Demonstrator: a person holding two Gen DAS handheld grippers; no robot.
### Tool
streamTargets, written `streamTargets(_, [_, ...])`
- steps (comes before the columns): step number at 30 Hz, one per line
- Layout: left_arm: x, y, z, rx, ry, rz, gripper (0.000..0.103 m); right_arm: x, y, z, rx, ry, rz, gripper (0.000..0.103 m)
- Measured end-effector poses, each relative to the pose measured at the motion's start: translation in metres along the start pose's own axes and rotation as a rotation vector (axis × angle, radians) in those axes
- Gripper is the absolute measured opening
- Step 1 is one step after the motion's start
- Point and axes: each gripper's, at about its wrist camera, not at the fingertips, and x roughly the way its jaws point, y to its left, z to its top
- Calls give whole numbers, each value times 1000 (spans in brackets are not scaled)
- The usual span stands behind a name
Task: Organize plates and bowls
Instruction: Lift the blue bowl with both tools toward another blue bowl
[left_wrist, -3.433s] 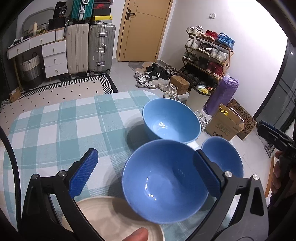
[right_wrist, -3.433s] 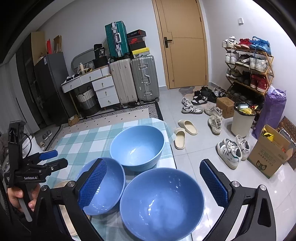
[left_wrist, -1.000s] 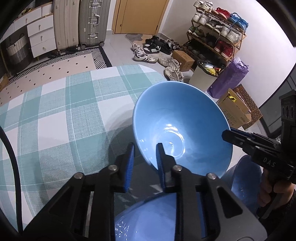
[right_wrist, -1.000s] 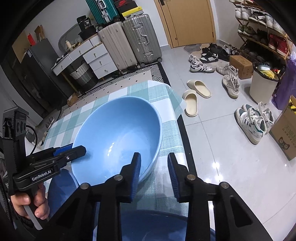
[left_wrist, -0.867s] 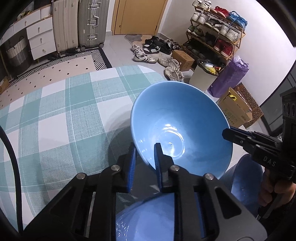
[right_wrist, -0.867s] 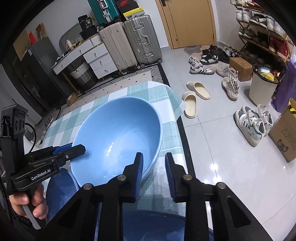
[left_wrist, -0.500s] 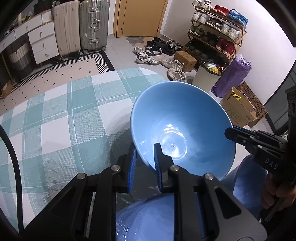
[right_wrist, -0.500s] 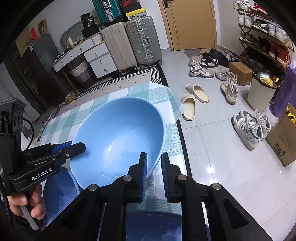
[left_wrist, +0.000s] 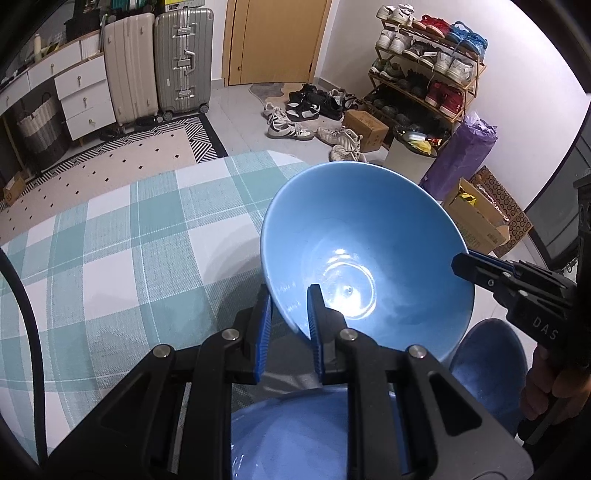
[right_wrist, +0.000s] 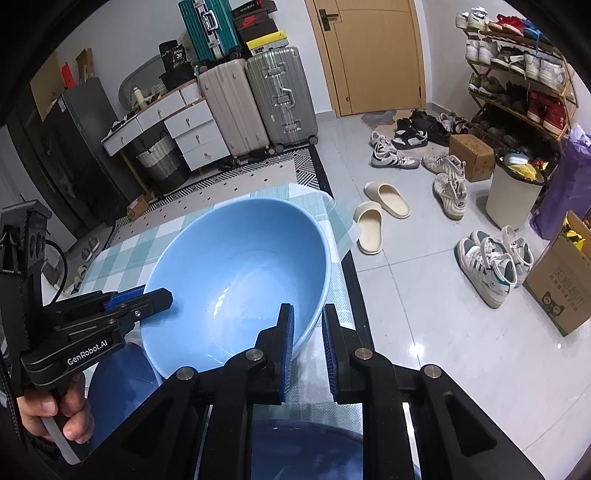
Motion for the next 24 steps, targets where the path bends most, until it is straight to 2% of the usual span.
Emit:
streamTargets(10, [-25,-15,1,14,-34,-12,16,-28,0,3,-20,-50,-22,16])
streamTargets(24, [-86,-30,-6,30,-101,-22,16,-74,15,-1,-48,-116,-25,16])
